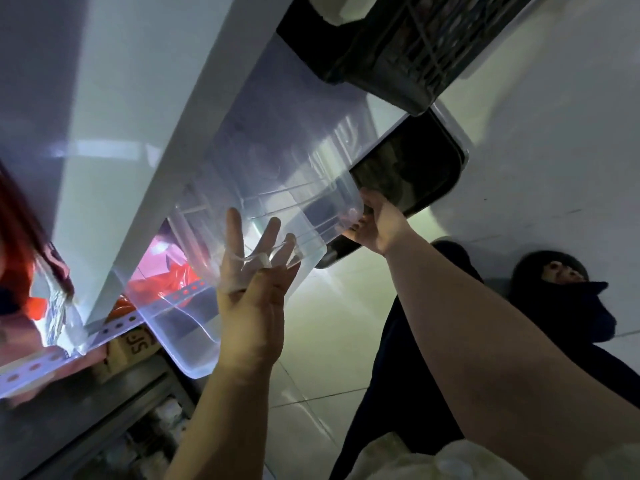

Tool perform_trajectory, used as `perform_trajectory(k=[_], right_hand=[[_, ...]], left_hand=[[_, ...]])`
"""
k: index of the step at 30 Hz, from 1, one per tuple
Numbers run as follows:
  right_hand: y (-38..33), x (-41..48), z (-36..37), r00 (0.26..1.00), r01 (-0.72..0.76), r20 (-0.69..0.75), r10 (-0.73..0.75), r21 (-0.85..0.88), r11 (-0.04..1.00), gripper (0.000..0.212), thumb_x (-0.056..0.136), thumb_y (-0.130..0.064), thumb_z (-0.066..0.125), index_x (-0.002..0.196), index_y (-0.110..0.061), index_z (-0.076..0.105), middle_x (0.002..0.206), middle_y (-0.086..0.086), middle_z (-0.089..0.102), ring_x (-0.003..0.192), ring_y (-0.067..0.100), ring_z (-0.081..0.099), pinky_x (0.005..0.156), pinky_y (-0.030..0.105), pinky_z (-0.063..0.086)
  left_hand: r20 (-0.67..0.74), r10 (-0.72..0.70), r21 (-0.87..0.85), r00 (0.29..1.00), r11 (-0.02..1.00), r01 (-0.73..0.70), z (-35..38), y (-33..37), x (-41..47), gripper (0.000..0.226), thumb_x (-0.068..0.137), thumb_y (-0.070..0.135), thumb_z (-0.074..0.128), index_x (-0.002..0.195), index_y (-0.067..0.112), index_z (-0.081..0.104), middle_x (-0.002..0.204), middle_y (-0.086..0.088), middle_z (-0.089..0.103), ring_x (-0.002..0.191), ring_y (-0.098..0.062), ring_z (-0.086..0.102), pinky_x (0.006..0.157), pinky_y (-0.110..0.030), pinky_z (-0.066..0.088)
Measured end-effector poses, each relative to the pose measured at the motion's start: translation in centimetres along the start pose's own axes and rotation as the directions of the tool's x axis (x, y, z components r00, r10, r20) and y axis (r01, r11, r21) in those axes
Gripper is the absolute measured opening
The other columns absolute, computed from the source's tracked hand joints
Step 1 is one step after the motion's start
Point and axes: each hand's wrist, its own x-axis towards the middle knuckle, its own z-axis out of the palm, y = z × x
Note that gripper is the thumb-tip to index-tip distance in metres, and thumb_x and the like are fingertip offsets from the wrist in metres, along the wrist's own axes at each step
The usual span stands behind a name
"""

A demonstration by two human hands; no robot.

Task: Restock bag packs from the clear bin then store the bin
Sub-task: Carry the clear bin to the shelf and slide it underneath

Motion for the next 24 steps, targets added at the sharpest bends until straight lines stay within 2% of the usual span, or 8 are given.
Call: perform_trajectory(k=[3, 7, 11, 14, 17, 18, 21, 24], right_hand=[[0.5, 0.2, -0.3, 1.000, -0.015, 0.003, 0.015, -0.029, 0.999, 0.042, 0.060, -0.025, 0.084, 0.097, -0.009, 0.071, 0.089, 0.011, 0.068, 0.086, 0.033, 0.067, 0.083, 0.045, 0.054], [0.9, -0.2, -1.2, 1.000, 0.016, 0.001, -0.016, -0.072, 0.997, 0.008, 0.078, -0.003, 0.063, 0.080, -0.006, 0.070, 0.074, 0.008, 0.069, 0.063, 0.023, 0.065, 0.064, 0.036, 0.058], [-0.2, -2.2, -3.1, 0.994, 0.090, -0.051, -0.094, -0.062, 0.994, 0.017, 0.092, -0.003, 0.054, 0.102, -0.014, 0.061, 0.072, -0.002, 0.071, 0.060, 0.008, 0.067, 0.046, 0.020, 0.051], [-1.0, -4.8, -4.9, 0.988, 0.153, 0.030, -0.151, -0.082, 0.985, 0.031, 0.091, 0.004, 0.048, 0.116, -0.015, 0.051, 0.101, 0.003, 0.064, 0.084, 0.013, 0.070, 0.058, 0.025, 0.057], [-1.6, -8.3, -6.1, 0.979, 0.159, 0.140, -0.148, -0.073, 0.985, 0.059, 0.084, 0.010, 0.046, 0.137, -0.015, 0.039, 0.117, 0.007, 0.054, 0.112, 0.021, 0.058, 0.091, 0.040, 0.050], [-1.9, -9.7, -6.0, 0.975, 0.156, 0.174, -0.141, -0.071, 0.985, 0.061, 0.079, 0.010, 0.050, 0.134, -0.014, 0.041, 0.111, 0.006, 0.058, 0.105, 0.020, 0.061, 0.088, 0.039, 0.051], [-2.5, -13.9, -5.3, 0.962, 0.204, 0.207, -0.179, -0.107, 0.973, 0.053, 0.061, 0.008, 0.072, 0.105, -0.013, 0.052, 0.084, 0.007, 0.056, 0.065, 0.014, 0.060, 0.057, 0.025, 0.054], [-2.3, -17.9, -4.3, 0.964, 0.263, 0.085, -0.252, -0.172, 0.949, 0.050, 0.076, 0.012, 0.057, 0.110, -0.024, 0.060, 0.089, 0.003, 0.062, 0.063, 0.011, 0.061, 0.050, 0.016, 0.049]], left_hand=[[0.043, -0.014, -0.049, 0.999, 0.999, 0.016, -1.1, -0.9, -0.8, 0.076, 0.070, 0.008, 0.057, 0.132, 0.051, 0.044, 0.138, -0.012, 0.054, 0.124, -0.033, 0.054, 0.102, -0.049, 0.043], [0.091, -0.026, -0.087, 0.996, 0.996, 0.034, -1.9, -2.0, -1.2, 0.076, 0.080, -0.005, 0.042, 0.133, 0.049, 0.044, 0.139, -0.015, 0.052, 0.125, -0.036, 0.051, 0.101, -0.047, 0.045], [0.102, -0.059, -0.181, 0.993, 0.980, 0.077, -2.4, -3.1, -2.8, 0.077, 0.076, -0.005, 0.042, 0.134, 0.045, 0.046, 0.140, -0.020, 0.049, 0.124, -0.040, 0.051, 0.101, -0.054, 0.044], [0.081, -0.114, -0.296, 0.990, 0.946, 0.133, -4.4, -3.3, -4.4, 0.056, 0.083, 0.013, 0.049, 0.136, 0.031, 0.046, 0.141, -0.016, 0.049, 0.129, -0.040, 0.046, 0.103, -0.059, 0.037], [0.101, -0.159, -0.408, 0.982, 0.894, 0.186, -6.2, -3.2, -5.5, 0.049, 0.086, 0.013, 0.043, 0.127, 0.039, 0.049, 0.133, -0.008, 0.057, 0.131, -0.040, 0.043, 0.099, -0.060, 0.041], [0.120, -0.160, -0.426, 0.980, 0.883, 0.197, -6.6, -3.1, -5.7, 0.058, 0.085, 0.007, 0.033, 0.126, 0.045, 0.047, 0.132, -0.009, 0.057, 0.131, -0.041, 0.043, 0.098, -0.061, 0.041], [0.221, -0.168, -0.448, 0.961, 0.857, 0.253, -7.3, -2.4, -6.3, 0.077, 0.079, -0.003, 0.018, 0.129, 0.051, 0.043, 0.135, -0.013, 0.050, 0.131, -0.041, 0.042, 0.099, -0.063, 0.039], [0.293, -0.152, -0.509, 0.944, 0.811, 0.289, -8.5, -2.0, -6.9, 0.070, 0.078, -0.004, 0.032, 0.122, 0.048, 0.049, 0.133, -0.013, 0.054, 0.130, -0.042, 0.044, 0.100, -0.063, 0.038]])
